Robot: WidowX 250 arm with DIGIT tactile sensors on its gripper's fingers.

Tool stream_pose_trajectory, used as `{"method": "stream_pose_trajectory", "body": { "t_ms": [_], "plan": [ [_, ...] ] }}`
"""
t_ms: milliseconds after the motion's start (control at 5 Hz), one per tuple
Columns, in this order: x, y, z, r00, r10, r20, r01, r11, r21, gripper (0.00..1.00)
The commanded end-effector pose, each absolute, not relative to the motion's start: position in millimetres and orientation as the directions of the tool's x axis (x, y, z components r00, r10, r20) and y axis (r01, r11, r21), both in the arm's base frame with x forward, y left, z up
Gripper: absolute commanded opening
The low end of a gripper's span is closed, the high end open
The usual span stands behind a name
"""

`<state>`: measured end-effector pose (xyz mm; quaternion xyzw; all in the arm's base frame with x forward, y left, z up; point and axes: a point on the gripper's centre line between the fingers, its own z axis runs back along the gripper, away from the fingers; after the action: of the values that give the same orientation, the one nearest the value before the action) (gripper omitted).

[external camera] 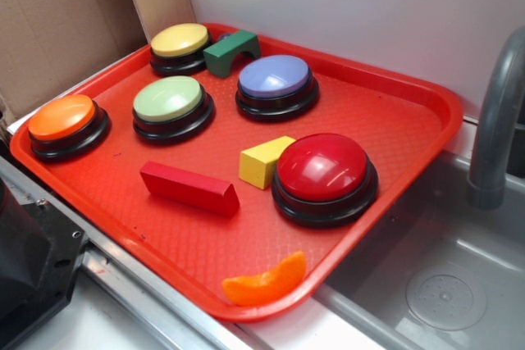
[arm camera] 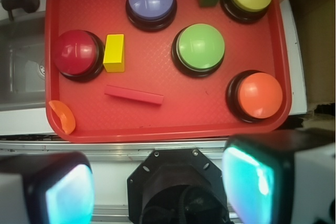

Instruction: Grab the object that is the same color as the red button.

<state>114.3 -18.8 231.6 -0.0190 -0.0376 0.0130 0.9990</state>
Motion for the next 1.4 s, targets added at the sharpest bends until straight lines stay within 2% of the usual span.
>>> {"method": "stream_pose_trajectory", "body": {
  "t_ms": [0, 200, 400, 600, 800, 1000, 1200],
  "plan": [
    [136.1, -31.4, 214.7, 0.957, -0.232, 0.175, 0.231, 0.973, 0.025, 1.0],
    [148.3, -43.9, 191.6, 0.886, -0.424, 0.188, 0.416, 0.905, 0.086, 1.0],
    [159.2, -58.2, 167.1, 0.768, -0.615, 0.18, 0.605, 0.788, 0.112, 1.0],
    [164.3, -67.0, 138.6, 0.655, -0.741, 0.149, 0.738, 0.669, 0.089, 1.0],
    [171.3, -73.1, 108.8, 0.56, -0.813, 0.159, 0.818, 0.574, 0.051, 1.0],
    [173.6, -75.6, 81.4, 0.458, -0.878, 0.137, 0.882, 0.468, 0.052, 1.0],
    [175.6, -69.8, 53.0, 0.44, -0.892, 0.105, 0.894, 0.446, 0.043, 1.0]
  ]
}}
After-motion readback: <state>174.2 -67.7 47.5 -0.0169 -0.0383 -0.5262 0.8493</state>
